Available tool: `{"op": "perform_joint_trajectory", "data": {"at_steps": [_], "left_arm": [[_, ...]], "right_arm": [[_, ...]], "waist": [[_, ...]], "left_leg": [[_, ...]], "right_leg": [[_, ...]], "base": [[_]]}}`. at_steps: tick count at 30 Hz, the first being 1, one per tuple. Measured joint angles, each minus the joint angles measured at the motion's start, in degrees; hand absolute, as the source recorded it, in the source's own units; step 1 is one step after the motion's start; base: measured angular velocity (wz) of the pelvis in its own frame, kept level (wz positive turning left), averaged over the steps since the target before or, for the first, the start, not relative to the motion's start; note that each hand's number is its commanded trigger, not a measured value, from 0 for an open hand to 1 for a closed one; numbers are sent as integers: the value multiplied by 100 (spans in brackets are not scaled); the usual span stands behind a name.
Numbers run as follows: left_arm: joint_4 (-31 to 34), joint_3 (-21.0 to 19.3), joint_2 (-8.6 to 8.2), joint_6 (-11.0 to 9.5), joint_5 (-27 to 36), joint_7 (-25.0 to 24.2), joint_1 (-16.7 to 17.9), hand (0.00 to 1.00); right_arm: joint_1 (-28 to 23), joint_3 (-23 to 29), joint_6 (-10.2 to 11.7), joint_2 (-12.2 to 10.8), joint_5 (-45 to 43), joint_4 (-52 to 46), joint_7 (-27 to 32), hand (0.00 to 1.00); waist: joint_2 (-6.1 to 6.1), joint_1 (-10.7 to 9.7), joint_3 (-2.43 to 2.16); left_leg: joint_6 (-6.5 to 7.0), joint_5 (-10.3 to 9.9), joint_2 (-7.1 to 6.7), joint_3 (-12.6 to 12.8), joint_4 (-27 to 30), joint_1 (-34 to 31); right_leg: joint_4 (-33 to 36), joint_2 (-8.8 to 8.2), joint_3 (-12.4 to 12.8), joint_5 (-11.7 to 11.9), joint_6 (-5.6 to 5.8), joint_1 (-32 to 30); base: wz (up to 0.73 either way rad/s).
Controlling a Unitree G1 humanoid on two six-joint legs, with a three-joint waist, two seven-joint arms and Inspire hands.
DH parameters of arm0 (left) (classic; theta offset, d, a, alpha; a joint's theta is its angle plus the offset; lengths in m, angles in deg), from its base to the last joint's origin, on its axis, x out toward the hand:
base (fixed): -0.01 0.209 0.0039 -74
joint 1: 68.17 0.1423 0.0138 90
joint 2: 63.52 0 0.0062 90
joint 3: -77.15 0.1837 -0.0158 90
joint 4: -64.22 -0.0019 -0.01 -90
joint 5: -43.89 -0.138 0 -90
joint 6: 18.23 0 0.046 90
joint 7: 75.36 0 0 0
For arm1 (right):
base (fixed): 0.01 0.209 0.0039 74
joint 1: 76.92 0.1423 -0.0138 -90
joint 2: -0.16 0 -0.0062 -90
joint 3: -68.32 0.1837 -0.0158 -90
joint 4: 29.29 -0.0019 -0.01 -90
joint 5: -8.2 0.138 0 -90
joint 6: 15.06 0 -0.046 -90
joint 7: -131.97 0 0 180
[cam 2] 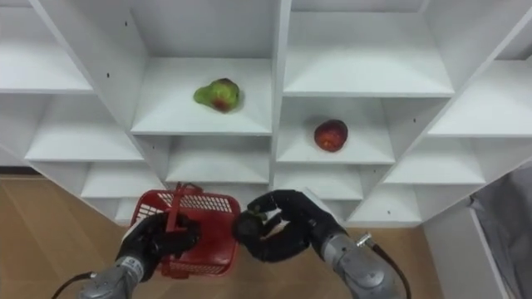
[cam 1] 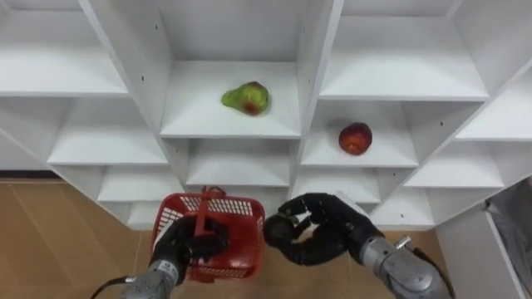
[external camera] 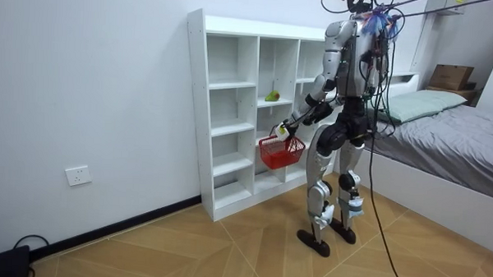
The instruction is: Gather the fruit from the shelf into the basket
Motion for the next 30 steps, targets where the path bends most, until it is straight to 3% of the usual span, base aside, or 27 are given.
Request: {"op": "perform_joint_trajectory", "data": {"at_steps": [7, 11, 30], "left_arm": [[-288, 369, -33, -89, 1, -112, -52, 100], [-430, 487, -128, -89, -4, -158, -180, 100], [-674, 649, -169, -88, 4, -644, -361, 100]], "right_arm": [[477, -72, 16, -174, -390, 798, 337, 100], [628, -136, 26, -240, -493, 1214, 536, 100], [736, -332, 11, -259, -555, 1578, 732, 100]], "waist": [[62, -16, 25], [154, 11, 84], [113, 5, 72]], "left_leg": [[24, 18, 30, -2, 169, -441], [28, 21, 19, -98, 188, -507], [39, 35, 0, -89, 173, -517]], "right_leg": [[122, -17, -56, 14, -22, -403], [120, -29, -130, 16, -23, -421], [137, -58, -101, 14, -22, -472]], "base": [[2], [10], [0]]}}
